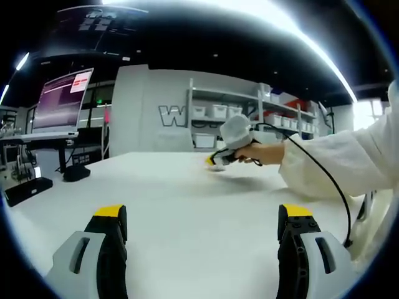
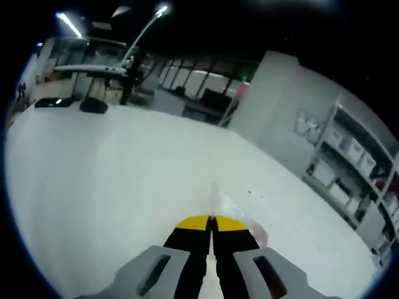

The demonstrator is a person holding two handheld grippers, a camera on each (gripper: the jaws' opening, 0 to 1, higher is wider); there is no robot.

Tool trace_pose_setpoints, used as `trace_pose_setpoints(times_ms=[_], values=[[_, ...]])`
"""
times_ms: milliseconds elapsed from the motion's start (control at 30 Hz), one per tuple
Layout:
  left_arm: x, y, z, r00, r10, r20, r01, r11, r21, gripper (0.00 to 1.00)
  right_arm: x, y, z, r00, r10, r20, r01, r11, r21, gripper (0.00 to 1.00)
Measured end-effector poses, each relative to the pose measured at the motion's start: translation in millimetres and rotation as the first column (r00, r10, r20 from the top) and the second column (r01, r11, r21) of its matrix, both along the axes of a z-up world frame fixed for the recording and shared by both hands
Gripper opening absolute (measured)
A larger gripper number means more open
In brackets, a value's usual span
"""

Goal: Open the resealable bag by pulling the two sides of the seal apart until the entire bag opening is separated and visibly accessible.

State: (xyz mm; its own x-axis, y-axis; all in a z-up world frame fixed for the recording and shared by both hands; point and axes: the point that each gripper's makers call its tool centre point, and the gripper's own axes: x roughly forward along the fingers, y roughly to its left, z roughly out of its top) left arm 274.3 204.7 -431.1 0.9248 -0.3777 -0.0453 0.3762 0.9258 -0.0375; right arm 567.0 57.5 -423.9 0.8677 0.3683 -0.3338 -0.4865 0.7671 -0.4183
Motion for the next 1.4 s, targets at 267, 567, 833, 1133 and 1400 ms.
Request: trace_pose_setpoints(times_ms=[267, 567, 833, 1133, 1400], values=[[-1.8, -4, -1.7, 1.0, -0.011, -0.005, 0.011, 1.0, 0.006, 1.0, 4, -16, 28.1, 0.998, -0.031, 0.063, 0.03, 0.999, 0.018, 0.0], [-3.9, -6, -1.5, 1.0, -0.015, -0.006, 0.015, 1.0, 0.008, 1.0, 6, -41, 54.7, 0.988, -0.089, 0.122, 0.08, 0.994, 0.079, 0.0], [-4.1, -9, -0.5, 1.0, -0.019, -0.004, 0.019, 1.0, 0.008, 1.0, 2, -46, 56.5, 0.988, -0.091, 0.128, 0.084, 0.995, 0.057, 0.0], [-3.9, -11, 2.0, 1.0, -0.024, 0.002, 0.024, 1.0, 0.017, 1.0, -6, -49, 72.1, 0.984, -0.087, 0.154, 0.074, 0.993, 0.088, 0.0], [-4.5, -18, 4.0, 0.999, -0.039, 0.005, 0.039, 0.999, 0.023, 1.0, -19, -42, 83.9, 0.986, -0.044, 0.159, 0.026, 0.993, 0.117, 0.0]])
